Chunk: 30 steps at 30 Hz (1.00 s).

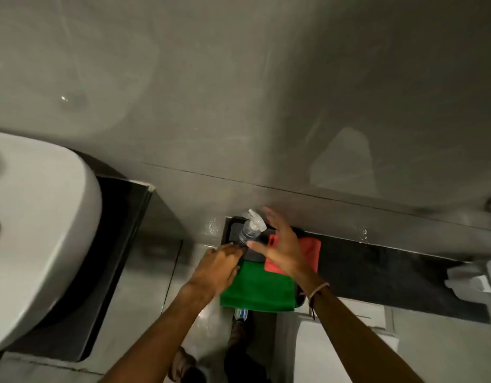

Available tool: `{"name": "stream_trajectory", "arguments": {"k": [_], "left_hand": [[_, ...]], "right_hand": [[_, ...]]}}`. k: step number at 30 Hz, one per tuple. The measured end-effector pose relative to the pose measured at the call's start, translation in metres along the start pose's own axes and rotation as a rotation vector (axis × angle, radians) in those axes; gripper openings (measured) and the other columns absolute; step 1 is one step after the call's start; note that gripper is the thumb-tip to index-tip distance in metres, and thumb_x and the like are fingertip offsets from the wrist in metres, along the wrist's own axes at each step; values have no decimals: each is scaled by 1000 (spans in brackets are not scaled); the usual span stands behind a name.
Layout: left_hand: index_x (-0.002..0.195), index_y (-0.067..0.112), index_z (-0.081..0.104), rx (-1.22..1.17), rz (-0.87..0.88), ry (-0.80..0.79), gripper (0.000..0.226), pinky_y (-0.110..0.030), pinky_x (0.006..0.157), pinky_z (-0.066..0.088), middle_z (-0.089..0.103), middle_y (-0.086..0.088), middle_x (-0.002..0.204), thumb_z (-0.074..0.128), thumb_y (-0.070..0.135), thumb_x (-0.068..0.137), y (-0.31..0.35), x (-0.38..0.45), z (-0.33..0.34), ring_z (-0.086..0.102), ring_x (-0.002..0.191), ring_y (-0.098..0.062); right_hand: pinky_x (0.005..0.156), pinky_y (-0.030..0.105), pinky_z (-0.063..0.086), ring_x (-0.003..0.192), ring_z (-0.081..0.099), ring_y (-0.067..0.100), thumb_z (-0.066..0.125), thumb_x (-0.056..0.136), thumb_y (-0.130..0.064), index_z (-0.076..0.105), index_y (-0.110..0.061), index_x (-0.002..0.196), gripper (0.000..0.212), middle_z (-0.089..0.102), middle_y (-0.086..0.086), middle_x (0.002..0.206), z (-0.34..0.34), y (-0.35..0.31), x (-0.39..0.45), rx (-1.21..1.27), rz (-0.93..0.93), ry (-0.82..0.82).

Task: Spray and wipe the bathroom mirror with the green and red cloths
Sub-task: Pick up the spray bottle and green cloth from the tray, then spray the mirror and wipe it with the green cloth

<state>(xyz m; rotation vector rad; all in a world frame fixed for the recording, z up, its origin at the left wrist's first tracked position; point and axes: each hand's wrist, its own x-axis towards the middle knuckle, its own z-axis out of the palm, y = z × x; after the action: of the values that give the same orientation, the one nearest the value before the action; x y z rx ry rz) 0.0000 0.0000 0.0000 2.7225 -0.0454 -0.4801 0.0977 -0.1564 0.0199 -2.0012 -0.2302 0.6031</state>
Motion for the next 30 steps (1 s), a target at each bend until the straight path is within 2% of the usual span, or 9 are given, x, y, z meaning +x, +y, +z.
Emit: {"name": "stream_trajectory", "arguments": {"k": [5, 10, 13, 17, 20, 24, 26, 27, 30], "left_hand": [[150, 20, 37, 211, -27, -136, 58, -44, 106, 38, 46, -4, 152, 54, 21, 95, -12, 17, 31, 44, 135, -28], [142, 22, 48, 206, -126, -92, 52, -42, 106, 37, 48, -8, 144, 61, 23, 91, -12, 20, 44, 43, 130, -29], [133, 21, 55, 55, -177, -93, 43, -40, 104, 41, 52, -7, 139, 62, 23, 90, -12, 17, 40, 46, 128, -29], [105, 25, 65, -640, -227, -70, 19, -31, 86, 56, 69, 1, 100, 67, 16, 89, -15, 1, 18, 66, 95, -15], [93, 26, 66, -825, -161, 64, 14, -28, 80, 53, 69, 6, 86, 69, 12, 91, -17, -20, -32, 65, 82, -6], [102, -4, 70, -885, -111, 259, 14, -40, 85, 55, 74, -14, 94, 72, 4, 90, -28, -44, -133, 67, 88, -18], [104, -11, 68, -902, -83, 367, 21, -46, 86, 55, 74, -28, 99, 73, -2, 86, -35, -61, -203, 64, 91, -21], [106, -13, 66, -921, -63, 418, 26, -47, 88, 55, 73, -33, 101, 75, -5, 83, -37, -71, -240, 63, 93, -24], [102, -13, 64, -876, 33, 523, 36, -34, 77, 57, 69, -36, 94, 79, 6, 76, -37, -110, -353, 62, 85, -26]], "right_hand": [[116, 41, 49, 135, 61, 19, 86, 81, -26, 55, -18, 145, 72, 64, 1, 142, 21, 5, 37, -118, -149, -209], [92, 39, 62, 106, 73, 20, 66, 88, -61, 53, -34, 135, 55, 74, -3, 117, 38, 8, 44, -208, -162, -69], [81, 39, 63, 99, 75, 26, 61, 89, -62, 51, -40, 125, 43, 75, -1, 114, 47, 5, 41, -221, -197, 97], [88, 40, 61, 105, 73, 21, 53, 81, -81, 57, -41, 128, 62, 74, -17, 113, 43, -17, 25, -85, -277, 218], [77, 42, 63, 87, 76, 10, 52, 84, -78, 64, -31, 130, 66, 69, -32, 94, 29, -65, 14, 24, -405, 240], [71, 50, 59, 75, 72, 31, 46, 90, -76, 62, -34, 116, 52, 67, -3, 93, 9, -149, -4, 74, -578, 294], [69, 41, 60, 72, 70, 30, 47, 95, -68, 62, -40, 119, 39, 64, 7, 108, 3, -197, -19, 121, -723, 286], [67, 29, 59, 70, 69, 24, 47, 97, -64, 61, -46, 122, 34, 64, 8, 114, 0, -221, -27, 151, -796, 269], [59, 6, 50, 63, 64, 3, 48, 98, -62, 60, -55, 127, 32, 70, 8, 108, -2, -287, -49, 211, -946, 206]]}}
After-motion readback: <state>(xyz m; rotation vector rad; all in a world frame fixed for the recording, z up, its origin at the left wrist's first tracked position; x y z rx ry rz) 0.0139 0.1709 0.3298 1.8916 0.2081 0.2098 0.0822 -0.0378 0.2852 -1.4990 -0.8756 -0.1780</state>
